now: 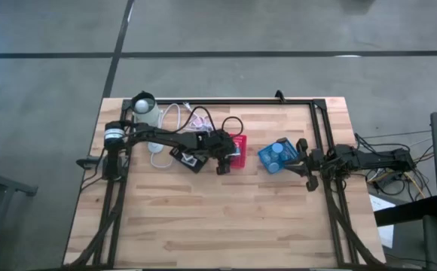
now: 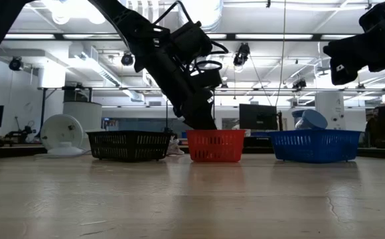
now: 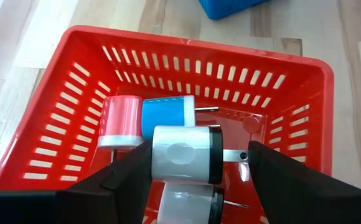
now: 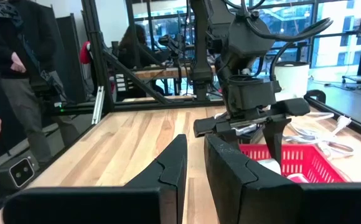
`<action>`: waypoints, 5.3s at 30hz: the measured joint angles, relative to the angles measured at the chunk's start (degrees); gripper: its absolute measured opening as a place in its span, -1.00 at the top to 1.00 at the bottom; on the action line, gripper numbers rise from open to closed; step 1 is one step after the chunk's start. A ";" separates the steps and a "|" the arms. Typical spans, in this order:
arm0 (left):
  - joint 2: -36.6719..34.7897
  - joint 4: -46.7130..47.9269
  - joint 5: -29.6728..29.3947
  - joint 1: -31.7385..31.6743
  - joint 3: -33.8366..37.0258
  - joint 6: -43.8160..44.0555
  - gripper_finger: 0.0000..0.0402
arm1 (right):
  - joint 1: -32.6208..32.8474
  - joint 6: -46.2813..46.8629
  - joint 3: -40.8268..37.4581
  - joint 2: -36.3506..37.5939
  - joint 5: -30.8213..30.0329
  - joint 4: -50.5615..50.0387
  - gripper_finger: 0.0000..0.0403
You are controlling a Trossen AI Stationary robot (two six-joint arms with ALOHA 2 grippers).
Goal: Pick & Place Office items
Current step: Put the white charger adapter into the red basket, then return to Home Position
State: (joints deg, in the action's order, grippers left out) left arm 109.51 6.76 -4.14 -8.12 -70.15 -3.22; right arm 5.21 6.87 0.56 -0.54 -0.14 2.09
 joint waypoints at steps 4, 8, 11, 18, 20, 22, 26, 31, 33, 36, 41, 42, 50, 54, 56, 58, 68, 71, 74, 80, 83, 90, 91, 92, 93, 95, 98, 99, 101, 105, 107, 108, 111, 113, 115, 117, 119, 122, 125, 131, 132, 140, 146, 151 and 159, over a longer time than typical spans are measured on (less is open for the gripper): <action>-0.04 0.42 0.35 -0.07 0.00 -0.22 -0.28 | 0.00 0.00 0.00 0.00 0.00 0.02 0.73; -0.04 0.57 0.33 -0.11 0.00 -0.39 -0.40 | 0.00 -0.02 0.00 0.00 0.00 0.04 0.73; -0.04 0.64 0.32 -0.18 0.00 -0.42 -0.48 | 0.00 -0.02 0.00 0.00 0.00 0.08 0.73; -0.29 1.07 0.28 -0.24 -0.18 -0.72 -0.56 | 0.00 -0.02 0.00 0.00 0.00 0.09 0.73; -0.51 2.58 0.30 -0.24 -1.43 -0.90 -0.56 | 0.02 -0.02 0.00 0.00 0.00 0.07 0.73; -0.84 5.84 0.28 -0.24 -3.37 -1.83 -0.56 | 0.00 -0.02 0.00 0.00 0.00 0.04 0.73; -1.09 14.84 0.28 -0.10 -9.15 -2.69 -0.56 | 0.00 -0.90 0.00 0.00 0.00 0.00 0.73; -1.80 28.23 0.14 0.68 -18.41 -2.56 -0.55 | 0.02 -1.46 0.00 0.00 0.00 0.00 0.73; -3.30 31.02 0.14 1.95 -21.11 -1.18 -0.53 | 0.01 -1.47 0.00 0.04 -0.01 0.00 0.73; -7.78 32.01 0.01 5.10 -23.84 -0.13 -0.46 | 0.01 -1.53 0.00 0.04 -0.03 0.00 0.73; -18.90 32.98 -7.77 12.24 -24.24 -0.19 -0.30 | 0.00 -1.31 0.00 0.04 -0.04 -0.04 0.73; -21.26 33.33 -10.17 13.92 -23.57 -0.22 -0.25 | 0.01 -1.29 0.00 0.04 -0.02 -0.05 0.73; -39.03 36.79 -21.86 24.66 -13.15 2.04 0.43 | 0.01 -0.59 0.00 0.02 -0.02 -0.19 0.73; -46.17 36.90 -21.94 25.11 -4.12 6.37 0.87 | 0.02 -0.55 0.00 0.02 -0.02 0.20 0.73; -49.77 36.18 -21.98 25.11 1.43 7.45 0.96 | 0.02 -0.53 0.00 0.02 -0.02 0.64 0.73; -53.69 32.27 -21.92 25.09 7.89 7.18 0.94 | 0.00 -0.49 0.00 0.02 -0.02 1.54 0.73; -77.19 7.54 -14.95 25.09 34.24 -0.38 0.97 | -0.02 0.52 5.59 0.03 -4.21 -3.31 0.73; -84.84 3.26 -15.00 24.88 41.14 -3.47 0.97 | -0.02 -0.26 8.28 0.07 -7.41 -6.93 0.76; -91.92 -0.56 -15.02 23.63 46.49 -4.99 0.98 | -0.02 -1.75 9.51 0.09 -8.48 -7.41 0.84; -104.04 1.50 -15.15 20.01 51.40 -1.39 0.99 | -0.37 0.02 8.78 0.01 -10.32 -7.28 0.96; -109.45 -0.43 -9.35 19.95 55.07 -1.23 0.99 | -0.61 1.57 7.72 0.17 -10.28 -7.91 0.96; -108.18 -5.74 -8.22 19.92 62.50 0.32 0.99 | -0.63 0.70 2.52 0.46 -10.34 -1.12 0.96; -108.40 -6.29 -7.59 19.89 64.04 0.06 0.99 | -0.63 0.96 1.86 0.45 -10.47 -0.45 0.96; -108.64 -7.70 -6.78 19.91 65.49 -0.45 0.99 | -0.63 1.27 1.42 0.52 -10.54 -0.13 0.96; -109.09 -9.43 -6.69 19.95 66.72 -0.87 0.99 | -0.62 1.35 1.04 0.52 -10.51 0.10 0.96; -109.44 -11.23 -6.85 19.82 69.04 -1.23 0.99 | -0.63 1.38 0.30 0.52 -11.01 0.04 0.96; -109.44 -9.79 -6.96 19.76 69.64 -1.23 1.00 | -0.66 1.71 0.02 0.52 -12.26 0.25 0.96; -109.44 -9.73 -6.90 19.76 69.64 -1.06 1.00 | -0.65 1.68 0.01 0.52 -12.32 0.47 0.96; -109.44 -10.14 -6.36 19.76 69.66 -0.90 1.00 | -0.63 1.51 -0.02 0.52 -12.68 0.49 0.96; -109.44 -10.00 -5.93 19.76 69.66 -0.90 1.00 | -0.63 1.10 -0.04 0.52 -13.48 0.47 0.96; -109.44 -10.14 -5.92 19.76 69.66 -0.90 1.00 | -0.66 1.06 -0.04 0.52 -13.81 0.48 0.96; -109.44 -10.14 -5.93 19.76 69.68 -0.90 1.00 | -0.63 0.86 -0.04 0.52 -13.79 0.48 0.96; -109.44 -10.14 -5.93 19.76 69.68 -0.90 1.00 | -0.63 0.66 -0.04 0.52 -13.81 0.46 0.96; -109.44 -10.06 -5.92 19.76 69.69 -0.90 1.00 | -0.63 0.58 -0.04 0.52 -13.81 0.46 0.96; -109.44 -9.94 -5.91 19.76 69.70 -0.96 1.00 | -0.63 0.42 -0.04 0.52 -13.87 0.46 0.96; -109.44 -9.90 -5.73 19.76 69.70 -1.03 1.00 | -0.63 0.24 -0.04 0.52 -13.94 0.46 0.96; -109.44 -9.72 -5.73 19.76 69.70 -1.03 1.00 | -0.63 -0.02 -0.04 0.52 -13.97 0.46 0.96; -109.44 -9.75 -5.68 19.76 69.72 -0.99 0.99 | -0.63 -0.57 -0.04 0.52 -13.99 0.46 0.96; -109.44 -10.28 -5.53 19.76 69.75 -0.97 0.99 | -0.63 -0.63 -0.04 0.52 -14.17 0.47 0.96; -109.44 -11.16 -5.16 19.78 69.77 -1.19 0.98 | -0.63 -0.57 -0.04 0.52 -14.56 0.48 0.96; -109.44 -11.11 -5.16 19.78 69.77 -1.16 0.98 | -0.63 -0.52 -0.04 0.52 -14.59 0.49 0.96; -109.44 -11.01 -5.15 19.78 69.79 -1.14 0.98 | -0.63 -0.04 -0.04 0.52 -14.60 0.55 0.96; -109.44 -10.76 -5.14 19.78 69.66 0.59 0.98 | -0.66 -1.98 -0.04 0.52 -15.03 1.86 0.96; -109.44 -10.62 -5.14 19.76 69.61 0.52 0.98 | -0.65 -2.36 -0.04 0.02 -15.06 1.12 0.96; -109.43 -10.62 -5.14 19.78 69.61 0.50 0.97 | -0.65 -2.36 -0.04 0.00 -15.04 1.14 0.96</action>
State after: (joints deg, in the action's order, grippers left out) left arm 0.09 -3.86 -9.28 11.66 -0.54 -2.72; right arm 4.56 4.51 0.51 -0.54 -15.18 3.23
